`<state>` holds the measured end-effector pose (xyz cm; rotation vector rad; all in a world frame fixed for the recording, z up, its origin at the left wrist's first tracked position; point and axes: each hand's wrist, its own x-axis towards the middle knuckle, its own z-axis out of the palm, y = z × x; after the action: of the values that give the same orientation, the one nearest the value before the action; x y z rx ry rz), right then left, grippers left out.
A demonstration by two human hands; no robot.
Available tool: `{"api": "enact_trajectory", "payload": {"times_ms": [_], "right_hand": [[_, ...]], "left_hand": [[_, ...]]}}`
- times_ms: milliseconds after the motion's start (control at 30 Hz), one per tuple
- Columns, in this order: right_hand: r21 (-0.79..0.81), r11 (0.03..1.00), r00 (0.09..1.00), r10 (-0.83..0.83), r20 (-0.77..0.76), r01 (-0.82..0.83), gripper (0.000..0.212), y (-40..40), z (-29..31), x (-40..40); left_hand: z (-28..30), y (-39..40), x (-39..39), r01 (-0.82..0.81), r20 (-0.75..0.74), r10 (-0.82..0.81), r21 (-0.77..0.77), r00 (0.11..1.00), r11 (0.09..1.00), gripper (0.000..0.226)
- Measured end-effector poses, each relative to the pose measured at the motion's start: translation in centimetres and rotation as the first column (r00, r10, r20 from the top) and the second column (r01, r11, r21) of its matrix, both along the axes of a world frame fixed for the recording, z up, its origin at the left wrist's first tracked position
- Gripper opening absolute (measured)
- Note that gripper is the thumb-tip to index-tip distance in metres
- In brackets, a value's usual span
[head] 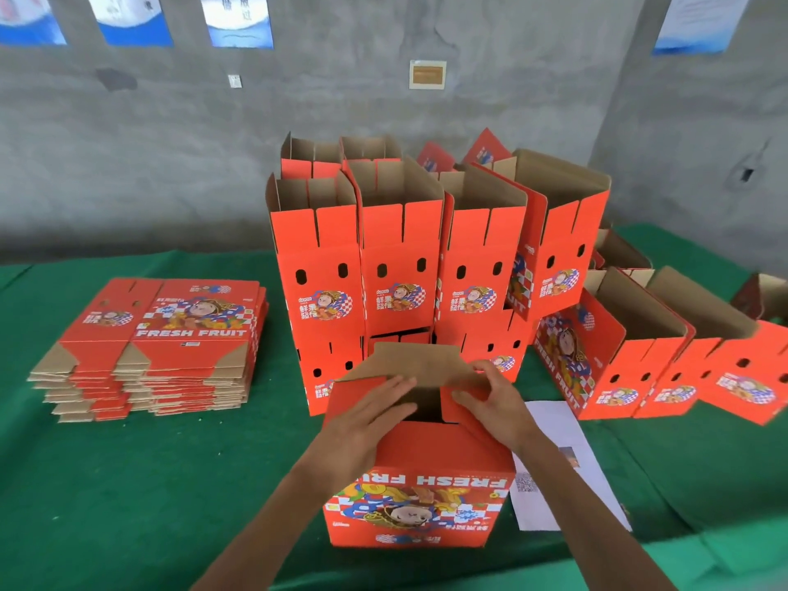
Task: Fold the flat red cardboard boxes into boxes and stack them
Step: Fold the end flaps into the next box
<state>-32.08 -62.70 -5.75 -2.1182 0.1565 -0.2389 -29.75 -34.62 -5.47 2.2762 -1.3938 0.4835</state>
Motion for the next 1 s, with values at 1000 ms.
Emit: {"api": "enact_trajectory", "payload": {"times_ms": [1000], "right_hand": [[-0.568,0.805,0.984,0.109,-0.143,-0.171,0.057,0.9,-0.8,1.6]], "left_hand": [[-1.1,-3.5,3.8,-0.616,-0.210,0.725,0.405,0.656,0.675,0.072]]}}
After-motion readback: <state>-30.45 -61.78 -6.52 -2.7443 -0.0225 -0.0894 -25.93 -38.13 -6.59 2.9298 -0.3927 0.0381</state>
